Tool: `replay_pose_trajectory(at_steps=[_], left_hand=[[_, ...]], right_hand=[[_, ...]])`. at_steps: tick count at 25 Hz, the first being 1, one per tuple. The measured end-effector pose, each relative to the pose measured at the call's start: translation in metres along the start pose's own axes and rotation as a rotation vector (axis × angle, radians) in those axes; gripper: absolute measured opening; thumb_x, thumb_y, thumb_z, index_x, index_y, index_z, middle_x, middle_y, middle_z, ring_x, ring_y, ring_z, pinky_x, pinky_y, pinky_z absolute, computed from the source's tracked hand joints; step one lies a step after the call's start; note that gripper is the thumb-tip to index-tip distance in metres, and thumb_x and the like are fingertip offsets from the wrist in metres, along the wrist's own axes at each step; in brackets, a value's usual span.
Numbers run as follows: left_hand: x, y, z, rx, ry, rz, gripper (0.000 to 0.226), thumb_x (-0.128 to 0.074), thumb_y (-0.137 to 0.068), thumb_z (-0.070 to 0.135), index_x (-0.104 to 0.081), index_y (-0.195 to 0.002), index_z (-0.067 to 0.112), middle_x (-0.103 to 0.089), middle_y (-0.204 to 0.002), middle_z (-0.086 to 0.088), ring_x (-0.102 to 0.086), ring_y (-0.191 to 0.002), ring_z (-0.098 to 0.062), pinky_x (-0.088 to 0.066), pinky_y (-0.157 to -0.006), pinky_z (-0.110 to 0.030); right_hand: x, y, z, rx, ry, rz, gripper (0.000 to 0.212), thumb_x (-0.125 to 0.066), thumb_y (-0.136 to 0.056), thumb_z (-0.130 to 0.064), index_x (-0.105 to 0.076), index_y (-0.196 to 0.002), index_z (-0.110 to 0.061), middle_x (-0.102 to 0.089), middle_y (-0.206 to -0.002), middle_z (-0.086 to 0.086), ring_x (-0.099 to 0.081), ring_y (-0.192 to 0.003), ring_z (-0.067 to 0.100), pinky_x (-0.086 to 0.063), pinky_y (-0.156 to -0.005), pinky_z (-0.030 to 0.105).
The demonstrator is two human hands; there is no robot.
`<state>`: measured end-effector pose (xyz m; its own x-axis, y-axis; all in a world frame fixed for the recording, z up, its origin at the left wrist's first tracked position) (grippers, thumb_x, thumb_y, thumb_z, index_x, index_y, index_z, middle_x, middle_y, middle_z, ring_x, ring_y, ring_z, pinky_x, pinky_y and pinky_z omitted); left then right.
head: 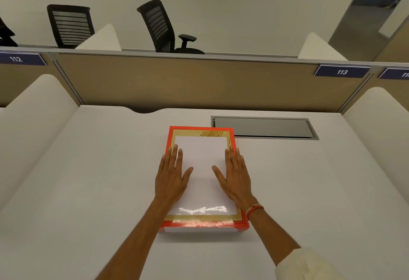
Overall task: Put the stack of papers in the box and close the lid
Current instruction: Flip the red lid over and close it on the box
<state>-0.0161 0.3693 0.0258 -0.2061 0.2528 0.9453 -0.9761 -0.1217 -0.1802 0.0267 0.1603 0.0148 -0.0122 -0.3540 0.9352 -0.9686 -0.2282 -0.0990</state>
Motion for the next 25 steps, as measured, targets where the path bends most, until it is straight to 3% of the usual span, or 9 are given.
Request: replay_pose_trajectory(at_steps=[7,20,25], left_hand=[[-0.031,0.004,-0.008,0.01,-0.004,-0.156,0.1,0.015,-0.077,0.075,-0.002,-0.155,0.015,0.002,-0.165,-0.002,0.003,-0.152,-0.019,-0.004,-0.125,-0.037],[-0.043,0.009,-0.012,0.045,-0.013,-0.161,0.086,-0.003,-0.088,0.065,-0.006,-0.155,0.012,-0.005,-0.165,-0.004,-0.003,-0.152,-0.019,-0.003,-0.123,-0.032],[-0.046,0.01,-0.013,0.047,-0.003,-0.155,0.088,-0.001,-0.088,0.067,-0.008,-0.155,0.011,-0.008,-0.164,-0.004,-0.006,-0.152,-0.019,-0.01,-0.124,-0.036]], right_hand=[[-0.028,0.006,0.011,-0.046,0.085,-0.131,0.083,-0.021,-0.094,-0.066,0.005,-0.156,-0.016,0.007,-0.166,0.002,0.008,-0.153,0.018,0.003,-0.125,0.033],[-0.036,0.009,0.012,-0.057,0.083,-0.114,0.083,-0.025,-0.095,-0.063,0.002,-0.157,-0.014,0.002,-0.166,0.003,0.001,-0.154,0.02,-0.001,-0.124,0.032],[-0.036,0.01,0.012,-0.048,0.115,-0.092,0.082,-0.022,-0.095,-0.063,0.002,-0.156,-0.014,0.002,-0.166,0.003,0.001,-0.154,0.019,-0.001,-0.124,0.031]])
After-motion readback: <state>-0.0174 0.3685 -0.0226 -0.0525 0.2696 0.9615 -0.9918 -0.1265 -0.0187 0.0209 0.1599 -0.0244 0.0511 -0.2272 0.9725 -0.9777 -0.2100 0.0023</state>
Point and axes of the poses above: each hand's wrist, its own y-axis away from the middle knuckle, its own x-axis out of the back of the hand, z = x × y, the point moved 7 cm from there along -y, towards the middle knuckle
